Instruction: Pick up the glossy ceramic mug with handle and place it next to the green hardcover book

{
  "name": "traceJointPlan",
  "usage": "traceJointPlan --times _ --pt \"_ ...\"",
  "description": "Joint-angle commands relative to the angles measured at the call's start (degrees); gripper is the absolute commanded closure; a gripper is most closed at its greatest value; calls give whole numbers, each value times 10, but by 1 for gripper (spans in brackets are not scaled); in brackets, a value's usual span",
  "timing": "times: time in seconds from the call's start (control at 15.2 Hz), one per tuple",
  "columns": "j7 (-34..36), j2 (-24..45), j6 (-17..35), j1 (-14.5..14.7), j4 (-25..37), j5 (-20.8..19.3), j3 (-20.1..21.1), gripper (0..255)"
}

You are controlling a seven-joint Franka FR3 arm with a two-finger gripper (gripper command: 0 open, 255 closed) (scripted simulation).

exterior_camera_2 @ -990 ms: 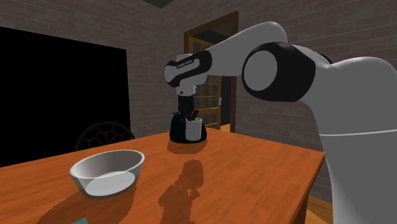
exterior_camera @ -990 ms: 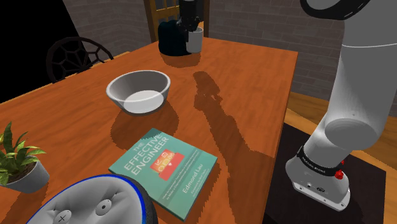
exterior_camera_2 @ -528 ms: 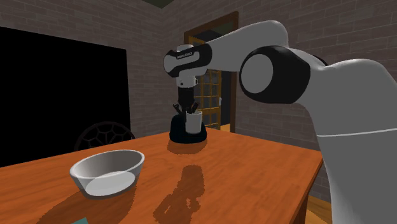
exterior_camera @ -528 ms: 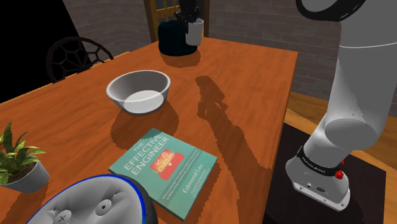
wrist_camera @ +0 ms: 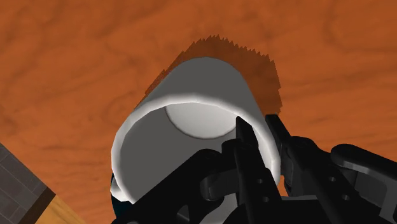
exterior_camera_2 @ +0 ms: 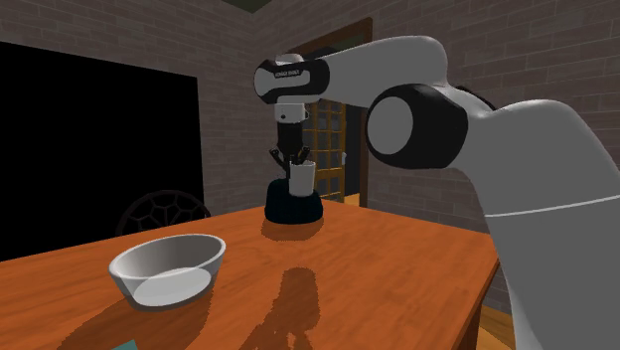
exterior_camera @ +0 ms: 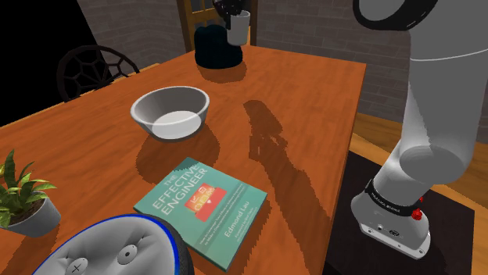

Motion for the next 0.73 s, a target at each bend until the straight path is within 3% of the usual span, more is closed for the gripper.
traceJointPlan --times 0.0,0.07,0.33,0.66 --pt "-3 15 -28 0 43 0 0 255" --pt "-4 22 -38 1 60 0 0 255" --pt "27 -103 20 17 -125 -3 8 255" --pt "66 -216 51 36 -273 -5 23 255"
